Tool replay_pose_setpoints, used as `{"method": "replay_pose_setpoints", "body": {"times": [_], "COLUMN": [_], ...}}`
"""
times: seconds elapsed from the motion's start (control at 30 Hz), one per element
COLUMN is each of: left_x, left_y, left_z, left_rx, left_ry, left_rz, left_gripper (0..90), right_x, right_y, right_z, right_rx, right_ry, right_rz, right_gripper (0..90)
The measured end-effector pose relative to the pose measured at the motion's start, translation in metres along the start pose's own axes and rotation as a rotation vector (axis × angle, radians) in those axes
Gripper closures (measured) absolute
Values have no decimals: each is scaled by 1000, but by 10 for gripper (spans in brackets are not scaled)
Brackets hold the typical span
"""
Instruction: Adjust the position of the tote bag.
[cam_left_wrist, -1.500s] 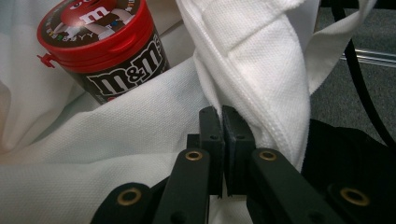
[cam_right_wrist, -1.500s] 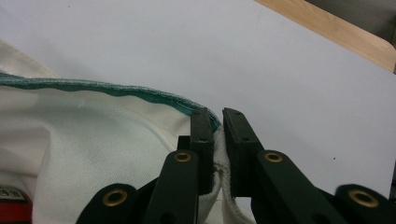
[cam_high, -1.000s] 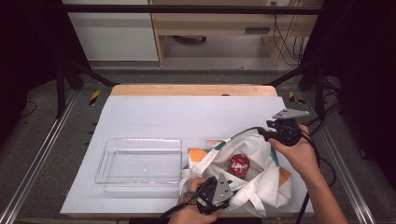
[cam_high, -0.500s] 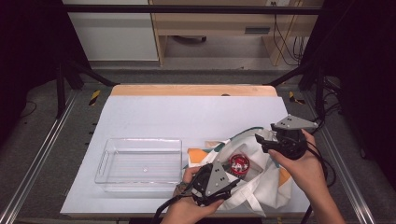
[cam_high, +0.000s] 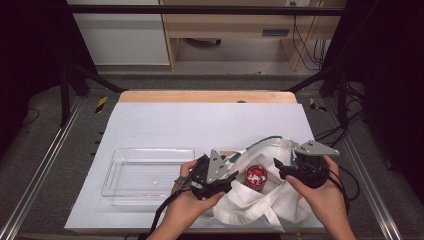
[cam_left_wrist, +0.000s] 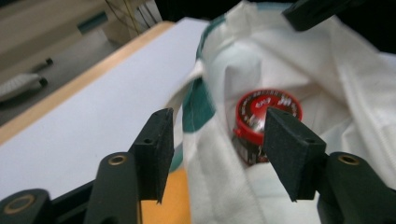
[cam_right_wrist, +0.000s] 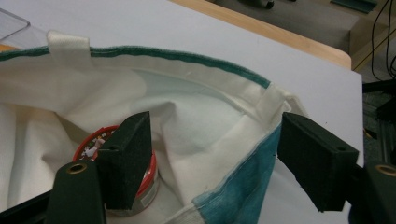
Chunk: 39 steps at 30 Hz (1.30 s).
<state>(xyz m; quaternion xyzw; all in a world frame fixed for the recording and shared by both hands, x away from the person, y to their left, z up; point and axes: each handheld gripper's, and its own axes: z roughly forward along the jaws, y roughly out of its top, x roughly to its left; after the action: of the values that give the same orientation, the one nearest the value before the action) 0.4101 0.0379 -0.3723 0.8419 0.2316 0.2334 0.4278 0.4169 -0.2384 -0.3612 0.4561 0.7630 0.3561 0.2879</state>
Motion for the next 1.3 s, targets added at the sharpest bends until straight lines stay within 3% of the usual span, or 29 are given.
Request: {"method": "replay_pose_setpoints", "body": {"times": [0.07,0.23,0.43,0.63,0.83,1.0,1.2,1.3], "left_x": [1,8,18,25,28,26,28,31], "left_y": [-2,-2,-2,-4,-7,-7,3,1], "left_z": [5,9,8,10,8,0,-8,-3], "left_rx": [20,52,78,103,107,105,111,129], "left_ry": [-2,-12,2,-5,-41,-47,-21,-23], "left_rz": [6,9,1,9,-35,-22,13,1], "left_gripper": [439,613,738,853,871,875,876,876], "right_x": [3,8,0,-12,-21,-27,-31,-31], "right_y": [-4,-13,-25,-41,-56,-61,-53,-54], "right_z": [3,6,-2,-11,-15,-25,-47,-52], "right_rx": [9,49,80,91,88,76,39,45], "right_ry": [6,-24,-48,-54,-54,-48,-61,-57], "right_rz": [8,-17,-19,7,9,8,-3,-12], "right_gripper": [258,324,417,573,807,835,842,843]}}
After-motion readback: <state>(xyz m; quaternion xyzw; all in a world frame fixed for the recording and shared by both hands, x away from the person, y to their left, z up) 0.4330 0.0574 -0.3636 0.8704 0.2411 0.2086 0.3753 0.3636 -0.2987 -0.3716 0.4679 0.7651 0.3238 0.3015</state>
